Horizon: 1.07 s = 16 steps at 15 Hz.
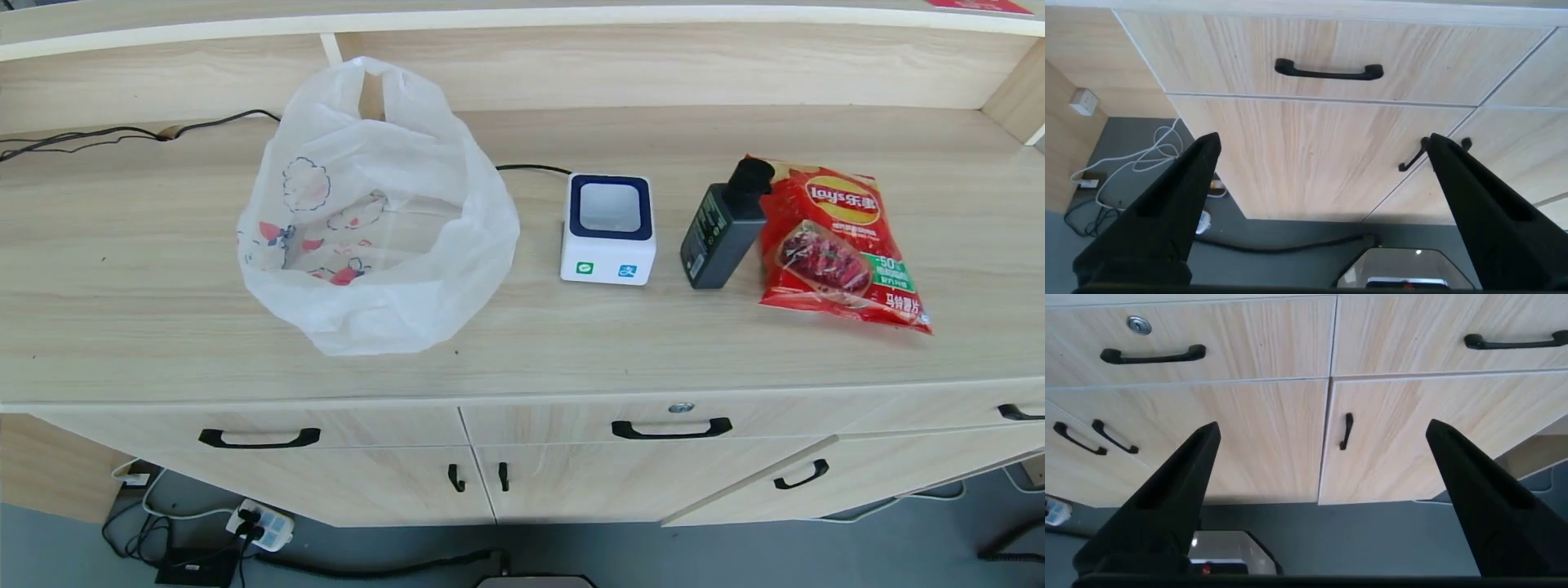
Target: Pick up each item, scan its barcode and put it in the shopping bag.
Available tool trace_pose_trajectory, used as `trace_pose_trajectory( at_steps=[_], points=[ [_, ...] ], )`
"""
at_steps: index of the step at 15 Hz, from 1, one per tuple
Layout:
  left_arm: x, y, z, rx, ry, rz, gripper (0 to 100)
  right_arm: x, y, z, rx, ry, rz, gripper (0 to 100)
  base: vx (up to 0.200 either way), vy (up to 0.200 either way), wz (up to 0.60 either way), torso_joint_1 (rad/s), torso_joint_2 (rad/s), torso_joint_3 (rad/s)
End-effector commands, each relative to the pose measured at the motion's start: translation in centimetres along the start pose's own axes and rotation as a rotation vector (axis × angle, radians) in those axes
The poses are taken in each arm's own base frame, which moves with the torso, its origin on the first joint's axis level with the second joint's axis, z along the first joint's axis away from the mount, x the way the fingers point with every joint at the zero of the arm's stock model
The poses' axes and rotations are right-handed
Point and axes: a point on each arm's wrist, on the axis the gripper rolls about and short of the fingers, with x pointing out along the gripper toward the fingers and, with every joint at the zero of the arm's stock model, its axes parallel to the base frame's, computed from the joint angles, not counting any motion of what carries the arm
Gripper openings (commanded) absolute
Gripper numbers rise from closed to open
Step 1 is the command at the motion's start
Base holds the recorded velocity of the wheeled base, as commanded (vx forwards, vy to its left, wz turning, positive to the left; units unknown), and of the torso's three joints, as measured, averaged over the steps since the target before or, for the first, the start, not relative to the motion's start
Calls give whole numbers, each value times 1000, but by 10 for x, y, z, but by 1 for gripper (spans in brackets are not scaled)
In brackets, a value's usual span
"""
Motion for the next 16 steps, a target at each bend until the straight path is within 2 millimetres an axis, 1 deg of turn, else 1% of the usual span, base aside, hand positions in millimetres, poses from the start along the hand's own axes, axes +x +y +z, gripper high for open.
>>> trace_pose_trajectory(
  at_steps=[1, 2, 4, 5, 6, 7, 8, 9, 10, 11, 13, 14, 15, 16],
  points=[
    [0, 0, 0, 0, 1, 1, 100, 0, 0, 0, -9, 1, 3, 100, 0, 0, 0, 0, 0, 0],
    [0, 0, 0, 2, 1, 1, 100, 0, 0, 2, -14, -13, 2, 100, 0, 0, 0, 0, 0, 0],
    [0, 0, 0, 2, 0, 1, 100, -7, 0, 32, -15, -97, 33, 100, 0, 0, 0, 0, 0, 0],
    [0, 0, 0, 0, 0, 1, 100, -12, 0, 56, -12, -124, 64, 100, 0, 0, 0, 0, 0, 0],
    [0, 0, 0, -2, 0, 1, 100, -13, 1, 65, -20, -140, 109, 100, 0, 0, 0, 0, 0, 0],
    [0, 0, 0, -2, -2, 1, 100, -11, 2, 77, -52, -145, 167, 100, 0, 0, 0, 0, 0, 0],
    [0, 0, 0, -2, -2, 1, 100, -6, 3, 82, -73, -130, 171, 100, 0, 0, 0, 0, 0, 0],
    [0, 0, 0, 0, 0, 1, 100, 1, 3, 86, -56, -124, 175, 100, 0, 0, 0, 0, 0, 0],
    [0, 0, 0, 0, 0, 1, 100, 11, 3, 96, -14, -139, 188, 100, 0, 0, 0, 0, 0, 0],
    [0, 0, 0, 0, 1, 1, 100, 27, 3, 112, 23, -166, 215, 100, 0, 0, 0, 0, 0, 0],
    [0, 0, 0, -2, 0, 1, 100, 64, 7, 141, 53, -209, 253, 100, 0, 0, 0, 0, 0, 0],
    [0, 0, 0, 0, 0, 1, 100, 83, 9, 152, 55, -224, 257, 100, 0, 0, 0, 0, 0, 0],
    [0, 0, 0, 2, 0, 1, 100, 103, 13, 151, 70, -182, 286, 100, 0, 0, 0, 0, 0, 0],
    [0, 0, 0, 2, 0, 1, 100, 106, 19, 142, 103, -135, 344, 100, 0, 0, 0, 0, 0, 0]
  ],
)
